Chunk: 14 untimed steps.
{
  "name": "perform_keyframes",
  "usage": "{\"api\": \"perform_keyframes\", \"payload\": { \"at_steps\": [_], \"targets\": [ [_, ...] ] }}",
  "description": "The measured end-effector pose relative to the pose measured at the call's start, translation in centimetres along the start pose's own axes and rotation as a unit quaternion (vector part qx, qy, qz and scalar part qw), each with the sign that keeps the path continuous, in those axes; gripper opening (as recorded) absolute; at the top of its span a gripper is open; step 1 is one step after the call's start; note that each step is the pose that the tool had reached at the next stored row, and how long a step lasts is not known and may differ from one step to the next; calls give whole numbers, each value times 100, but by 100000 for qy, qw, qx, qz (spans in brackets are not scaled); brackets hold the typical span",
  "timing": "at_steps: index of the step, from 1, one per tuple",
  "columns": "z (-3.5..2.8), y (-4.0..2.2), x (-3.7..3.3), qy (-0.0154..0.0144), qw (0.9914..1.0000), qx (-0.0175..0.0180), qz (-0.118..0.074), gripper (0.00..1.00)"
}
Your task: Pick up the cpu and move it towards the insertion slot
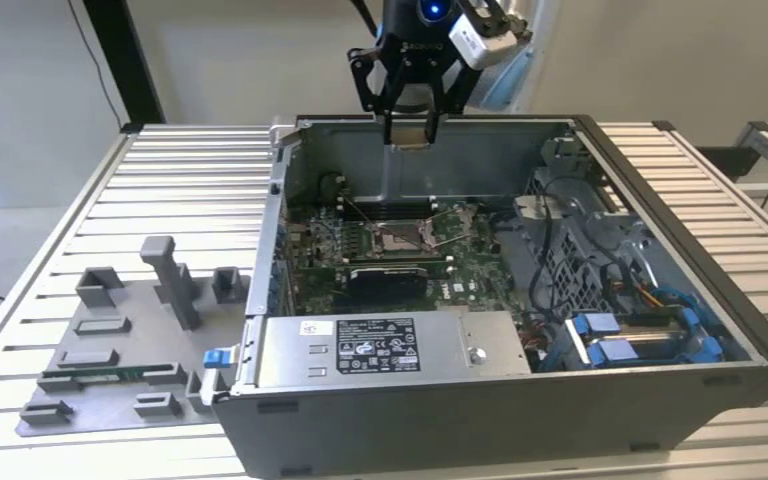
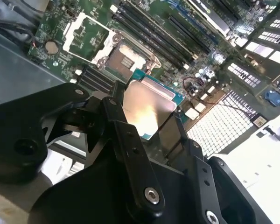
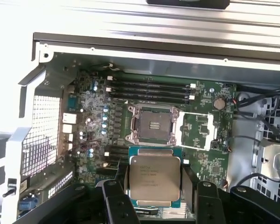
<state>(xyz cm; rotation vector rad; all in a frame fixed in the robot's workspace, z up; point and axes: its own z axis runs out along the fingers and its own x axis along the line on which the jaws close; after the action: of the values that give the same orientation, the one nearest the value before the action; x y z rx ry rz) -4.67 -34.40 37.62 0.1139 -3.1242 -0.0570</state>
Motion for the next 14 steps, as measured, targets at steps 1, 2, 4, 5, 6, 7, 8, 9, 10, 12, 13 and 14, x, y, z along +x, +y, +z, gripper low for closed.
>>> {"api": "perform_keyframes", "payload": {
  "at_steps": [1, 2, 4, 5, 6, 7, 8, 9, 10, 12, 13, 14],
  "targets": [
    [1, 5, 0, 0, 100000, 1, -1, 0],
    [2, 6, 0, -1, 100000, -1, 1, 0],
    [4, 6, -1, -11, 100000, -8, 280, 0],
    [7, 6, -1, -31, 99997, -17, 782, 0],
    [10, 6, -1, -58, 99989, -26, 1469, 0],
    [13, 6, -1, -88, 99974, -34, 2278, 0],
    [17, 6, -1, -114, 99953, -45, 3051, 0],
    [21, 6, -1, -141, 99927, -54, 3815, 0],
    [24, 6, -1, -163, 99902, -59, 4428, 0],
    [29, 13, -1, -189, 99868, -68, 5130, 0],
    [30, 19, -1, -198, 99859, -74, 5301, 0],
    [31, 29, -3, -201, 99853, -72, 5421, 0]
  ]
}}
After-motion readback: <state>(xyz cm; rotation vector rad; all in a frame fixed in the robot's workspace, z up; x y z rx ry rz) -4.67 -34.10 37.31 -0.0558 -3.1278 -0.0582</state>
